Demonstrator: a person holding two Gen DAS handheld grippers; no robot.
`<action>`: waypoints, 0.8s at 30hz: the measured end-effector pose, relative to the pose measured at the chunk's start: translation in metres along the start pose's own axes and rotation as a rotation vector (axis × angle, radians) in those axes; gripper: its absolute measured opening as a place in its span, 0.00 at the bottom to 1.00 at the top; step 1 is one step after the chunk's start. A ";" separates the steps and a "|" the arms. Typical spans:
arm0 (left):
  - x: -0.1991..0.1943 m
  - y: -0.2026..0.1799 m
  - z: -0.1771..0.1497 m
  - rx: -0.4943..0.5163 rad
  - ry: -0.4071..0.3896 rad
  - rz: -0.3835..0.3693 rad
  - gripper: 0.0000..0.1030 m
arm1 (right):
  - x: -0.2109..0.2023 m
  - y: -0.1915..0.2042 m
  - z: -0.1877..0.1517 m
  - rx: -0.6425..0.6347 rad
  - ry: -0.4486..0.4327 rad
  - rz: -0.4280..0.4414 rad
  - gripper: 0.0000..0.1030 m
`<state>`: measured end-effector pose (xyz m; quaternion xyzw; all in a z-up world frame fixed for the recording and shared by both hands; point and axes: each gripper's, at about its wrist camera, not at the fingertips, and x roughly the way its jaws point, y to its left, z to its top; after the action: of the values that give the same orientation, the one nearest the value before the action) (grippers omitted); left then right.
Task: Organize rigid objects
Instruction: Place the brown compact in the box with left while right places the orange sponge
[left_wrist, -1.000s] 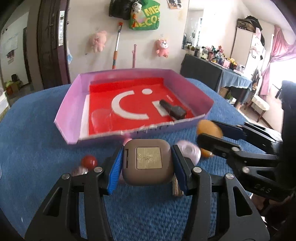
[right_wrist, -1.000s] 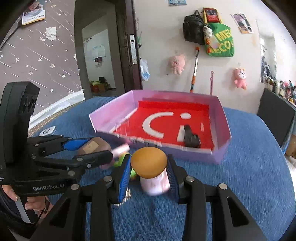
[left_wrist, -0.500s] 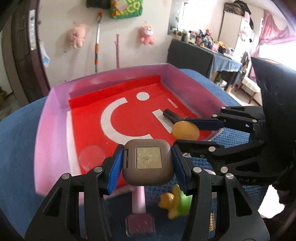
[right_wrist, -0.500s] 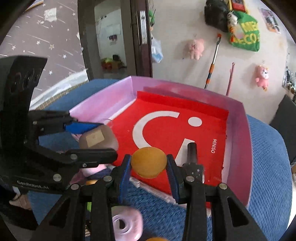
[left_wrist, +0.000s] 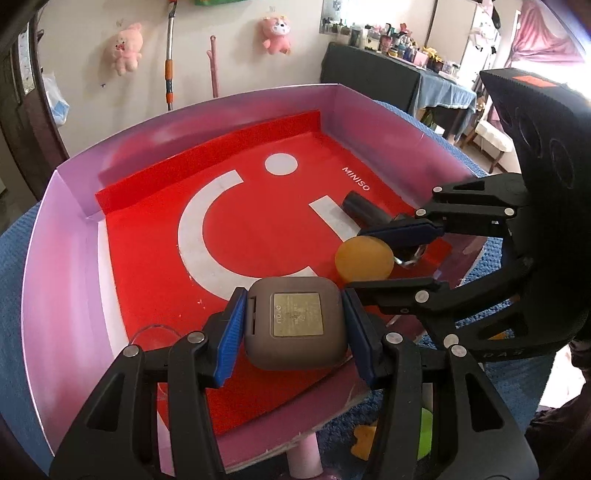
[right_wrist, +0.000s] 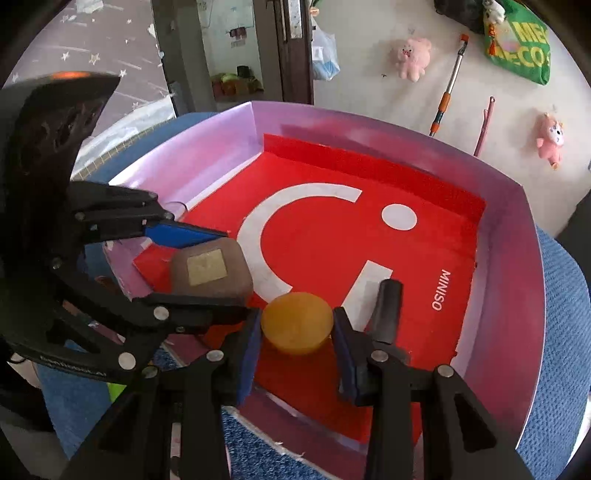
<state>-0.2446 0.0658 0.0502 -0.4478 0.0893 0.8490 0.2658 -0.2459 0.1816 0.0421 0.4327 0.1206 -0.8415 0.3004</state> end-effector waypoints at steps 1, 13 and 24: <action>0.001 0.001 0.000 -0.001 0.002 0.000 0.47 | 0.001 0.000 0.001 -0.001 0.000 0.000 0.39; 0.010 0.003 0.001 0.029 0.054 0.039 0.48 | 0.003 -0.001 0.005 -0.025 0.036 0.018 0.39; 0.010 0.001 0.002 0.038 0.072 0.057 0.48 | 0.004 0.000 0.005 -0.046 0.063 0.019 0.39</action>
<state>-0.2513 0.0690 0.0432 -0.4704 0.1278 0.8377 0.2464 -0.2506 0.1774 0.0424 0.4531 0.1450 -0.8215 0.3144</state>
